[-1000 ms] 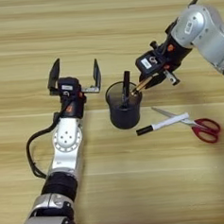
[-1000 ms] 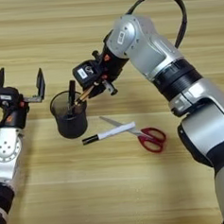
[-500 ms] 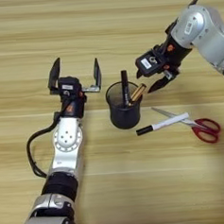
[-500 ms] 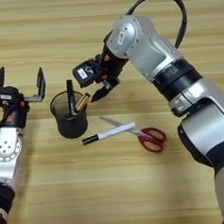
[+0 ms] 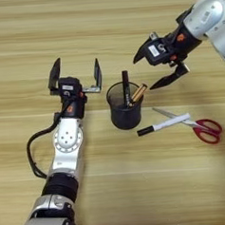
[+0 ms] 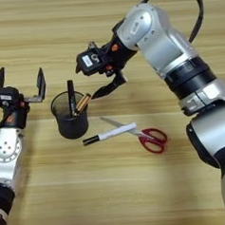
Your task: Move the objects on the table
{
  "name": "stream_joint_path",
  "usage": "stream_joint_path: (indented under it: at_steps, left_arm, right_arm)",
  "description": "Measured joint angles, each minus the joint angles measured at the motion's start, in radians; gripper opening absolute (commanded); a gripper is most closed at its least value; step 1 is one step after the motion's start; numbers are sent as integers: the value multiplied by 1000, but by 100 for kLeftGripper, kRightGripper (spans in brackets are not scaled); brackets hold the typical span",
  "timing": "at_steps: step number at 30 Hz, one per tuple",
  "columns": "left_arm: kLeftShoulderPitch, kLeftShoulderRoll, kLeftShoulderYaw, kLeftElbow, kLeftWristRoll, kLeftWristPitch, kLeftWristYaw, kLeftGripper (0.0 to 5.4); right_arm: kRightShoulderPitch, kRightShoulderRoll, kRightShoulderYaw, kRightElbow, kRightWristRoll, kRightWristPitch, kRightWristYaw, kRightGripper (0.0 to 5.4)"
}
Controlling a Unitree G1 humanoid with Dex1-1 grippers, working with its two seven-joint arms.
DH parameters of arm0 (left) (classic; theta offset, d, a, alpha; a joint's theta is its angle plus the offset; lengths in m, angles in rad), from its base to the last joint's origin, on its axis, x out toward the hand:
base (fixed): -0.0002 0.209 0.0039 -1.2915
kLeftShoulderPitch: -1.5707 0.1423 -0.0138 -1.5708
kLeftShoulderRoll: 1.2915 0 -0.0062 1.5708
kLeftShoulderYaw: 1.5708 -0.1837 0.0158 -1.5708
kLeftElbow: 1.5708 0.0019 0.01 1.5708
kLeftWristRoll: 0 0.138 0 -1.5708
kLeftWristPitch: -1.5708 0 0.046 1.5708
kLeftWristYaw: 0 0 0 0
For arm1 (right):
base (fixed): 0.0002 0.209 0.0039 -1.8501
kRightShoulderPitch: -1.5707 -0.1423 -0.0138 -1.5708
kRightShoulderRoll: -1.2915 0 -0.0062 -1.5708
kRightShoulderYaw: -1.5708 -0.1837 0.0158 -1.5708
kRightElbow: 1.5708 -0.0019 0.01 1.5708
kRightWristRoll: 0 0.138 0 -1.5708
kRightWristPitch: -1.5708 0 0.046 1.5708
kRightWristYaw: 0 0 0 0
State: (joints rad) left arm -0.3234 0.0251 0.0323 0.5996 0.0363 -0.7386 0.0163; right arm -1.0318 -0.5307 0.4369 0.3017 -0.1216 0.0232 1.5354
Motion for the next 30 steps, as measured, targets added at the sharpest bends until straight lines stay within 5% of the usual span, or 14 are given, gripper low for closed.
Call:
stream_joint_path:
  at_steps: [7,16,26,30]
  left_arm:
    - [0,2,0,0,0,0,-1,540]
    - [5,5,1,-8,-2,1,-3,540]
    - [13,7,17,-16,-45,16,-37,540]
    - [13,9,26,-19,-46,26,-39,540]
  right_arm:
    - [105,-74,-95,-115,94,51,-22,537]
    - [325,-164,-220,-225,210,80,-88,537]
    - [550,-176,-306,-287,299,81,-196,537]
    - [594,-175,-316,-284,307,75,-224,537]
